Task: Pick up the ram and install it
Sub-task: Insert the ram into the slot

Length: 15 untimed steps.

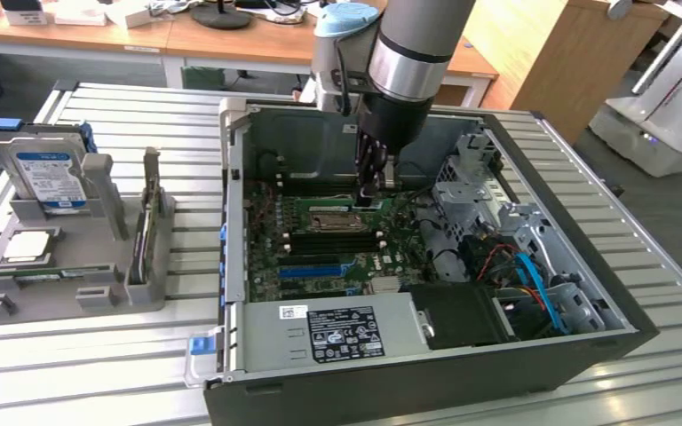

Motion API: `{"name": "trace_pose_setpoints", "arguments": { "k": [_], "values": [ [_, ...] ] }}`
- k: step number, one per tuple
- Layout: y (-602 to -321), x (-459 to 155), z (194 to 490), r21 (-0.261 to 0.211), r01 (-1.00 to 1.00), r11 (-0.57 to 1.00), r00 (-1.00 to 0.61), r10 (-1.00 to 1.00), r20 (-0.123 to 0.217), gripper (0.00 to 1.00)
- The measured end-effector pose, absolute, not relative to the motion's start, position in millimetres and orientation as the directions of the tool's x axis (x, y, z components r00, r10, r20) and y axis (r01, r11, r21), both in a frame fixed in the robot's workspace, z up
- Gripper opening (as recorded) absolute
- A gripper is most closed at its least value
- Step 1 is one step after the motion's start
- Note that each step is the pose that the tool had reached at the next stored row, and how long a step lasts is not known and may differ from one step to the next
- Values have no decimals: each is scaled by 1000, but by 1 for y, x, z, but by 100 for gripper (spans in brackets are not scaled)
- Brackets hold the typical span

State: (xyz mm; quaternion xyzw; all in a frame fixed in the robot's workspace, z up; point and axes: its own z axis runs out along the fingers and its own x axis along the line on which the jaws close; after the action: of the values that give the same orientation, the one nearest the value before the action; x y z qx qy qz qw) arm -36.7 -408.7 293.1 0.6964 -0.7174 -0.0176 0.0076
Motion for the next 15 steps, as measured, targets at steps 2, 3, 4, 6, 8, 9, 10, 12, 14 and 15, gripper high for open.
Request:
{"name": "trace_pose_setpoints", "arguments": {
  "k": [2, 3, 4, 6, 8, 9, 10, 12, 14, 15],
  "values": [
    [-409, -37, 293, 36, -999, 30, -30, -999, -14, 12],
    [-409, -37, 293, 36, -999, 30, -30, -999, -14, 12],
    [-409, -37, 293, 36, -999, 30, -30, -999, -14, 12],
    [-409, -37, 293, 36, -999, 30, -30, -999, -14, 12],
    [-409, -37, 292, 36, -999, 30, -30, -999, -14, 12],
    [-409, -37, 291, 36, -999, 30, -30, -999, -14, 12],
    [-409, -37, 291, 36, -999, 29, -30, -999, -14, 12],
    [-409, -37, 289, 36, -999, 30, -30, -999, -14, 12],
    [-409, -37, 288, 36, -999, 30, -30, -999, -14, 12],
    [-409, -37, 288, 36, -999, 30, -30, -999, -14, 12]
  ]
}}
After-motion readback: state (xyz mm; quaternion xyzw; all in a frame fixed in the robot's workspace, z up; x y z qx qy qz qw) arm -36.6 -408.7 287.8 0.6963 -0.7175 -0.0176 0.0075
